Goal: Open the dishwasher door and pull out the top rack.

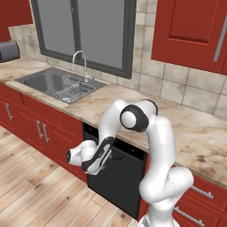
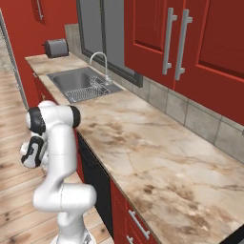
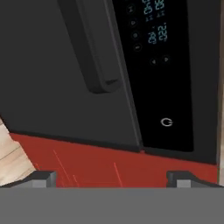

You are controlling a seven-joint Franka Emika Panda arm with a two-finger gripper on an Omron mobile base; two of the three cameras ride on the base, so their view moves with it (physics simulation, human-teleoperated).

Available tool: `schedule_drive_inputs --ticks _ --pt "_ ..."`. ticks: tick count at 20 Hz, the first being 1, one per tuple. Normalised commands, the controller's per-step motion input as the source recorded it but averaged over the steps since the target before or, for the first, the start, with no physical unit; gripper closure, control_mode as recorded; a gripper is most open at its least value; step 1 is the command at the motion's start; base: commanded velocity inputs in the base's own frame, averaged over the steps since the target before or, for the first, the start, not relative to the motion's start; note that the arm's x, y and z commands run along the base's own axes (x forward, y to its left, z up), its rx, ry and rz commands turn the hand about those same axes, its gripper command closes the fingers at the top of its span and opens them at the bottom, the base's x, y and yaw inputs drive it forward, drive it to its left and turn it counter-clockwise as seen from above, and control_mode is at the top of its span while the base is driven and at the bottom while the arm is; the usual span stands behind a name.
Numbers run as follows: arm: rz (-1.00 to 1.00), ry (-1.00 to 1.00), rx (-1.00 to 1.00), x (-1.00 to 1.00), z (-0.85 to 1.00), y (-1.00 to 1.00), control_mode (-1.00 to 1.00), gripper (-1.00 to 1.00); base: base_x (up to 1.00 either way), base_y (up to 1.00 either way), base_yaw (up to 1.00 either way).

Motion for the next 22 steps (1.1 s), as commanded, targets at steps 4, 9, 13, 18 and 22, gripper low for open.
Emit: schedule_drive_inputs --ticks 4,9,13,18,22 --pt "-0.02 -0.07 -0.08 0.37 0.0 -0.2 -1.0 -1.0 0.0 0.0 0.0" --pt "-0.03 -0.05 -0.09 0.47 -0.01 -0.2 -1.0 -1.0 0.0 0.0 0.0" --pt "-0.04 -0.02 -0.1 0.47 -0.32 -0.21 -1.0 -1.0 0.0 0.0 0.0" --pt "-0.01 0.0 -0.14 0.44 -0.64 -0.08 -1.0 -1.0 0.0 0.0 0.0" --pt "0.0 -0.02 -0.13 0.52 -0.59 -0.03 -1.0 -1.0 0.0 0.0 0.0"
